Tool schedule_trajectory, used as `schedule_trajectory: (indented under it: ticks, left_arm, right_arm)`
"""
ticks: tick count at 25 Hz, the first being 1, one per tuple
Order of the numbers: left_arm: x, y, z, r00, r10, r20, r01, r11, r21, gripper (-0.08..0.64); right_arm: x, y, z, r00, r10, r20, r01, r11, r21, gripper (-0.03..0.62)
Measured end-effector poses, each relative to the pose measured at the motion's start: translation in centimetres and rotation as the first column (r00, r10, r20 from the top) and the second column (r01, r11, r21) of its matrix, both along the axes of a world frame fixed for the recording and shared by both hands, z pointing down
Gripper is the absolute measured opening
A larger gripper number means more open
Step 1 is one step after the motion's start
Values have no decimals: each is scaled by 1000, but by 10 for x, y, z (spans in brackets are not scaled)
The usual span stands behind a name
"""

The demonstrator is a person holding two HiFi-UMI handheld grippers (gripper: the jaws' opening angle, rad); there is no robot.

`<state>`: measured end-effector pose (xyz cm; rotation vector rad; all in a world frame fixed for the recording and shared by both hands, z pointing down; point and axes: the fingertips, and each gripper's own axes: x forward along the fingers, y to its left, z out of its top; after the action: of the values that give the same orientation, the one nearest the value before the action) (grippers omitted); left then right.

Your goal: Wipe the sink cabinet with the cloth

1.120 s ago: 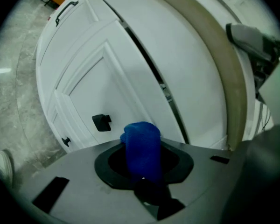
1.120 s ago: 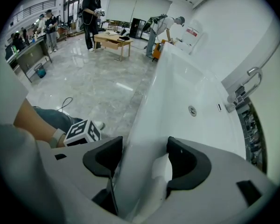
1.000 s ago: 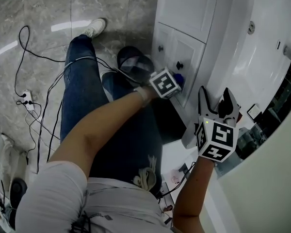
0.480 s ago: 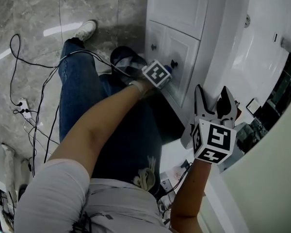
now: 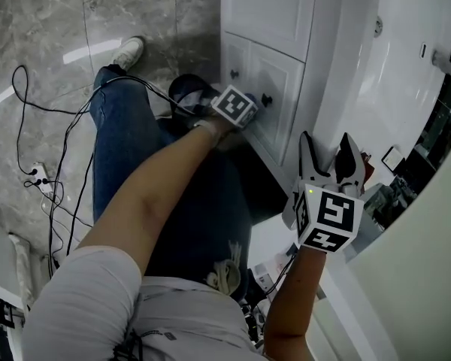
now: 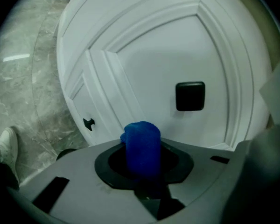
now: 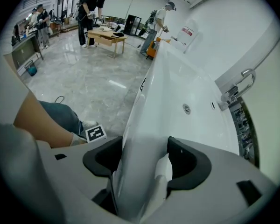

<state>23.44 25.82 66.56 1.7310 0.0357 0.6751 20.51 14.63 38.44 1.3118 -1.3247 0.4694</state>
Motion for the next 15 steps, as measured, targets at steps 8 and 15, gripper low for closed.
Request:
schedule_trajectory:
  ticks: [8,15]
  left_arm:
    - [-16,-31,39,997,-51,62,44,994,103,100]
    - [-9,-27,37,1000,-18,6,17,990,140,98]
  right_arm:
    - [0,0,0,1000,10,-11,-10,1000,7,270]
    - [1,-1,0,1000,13,-20,-12,1000,24,269]
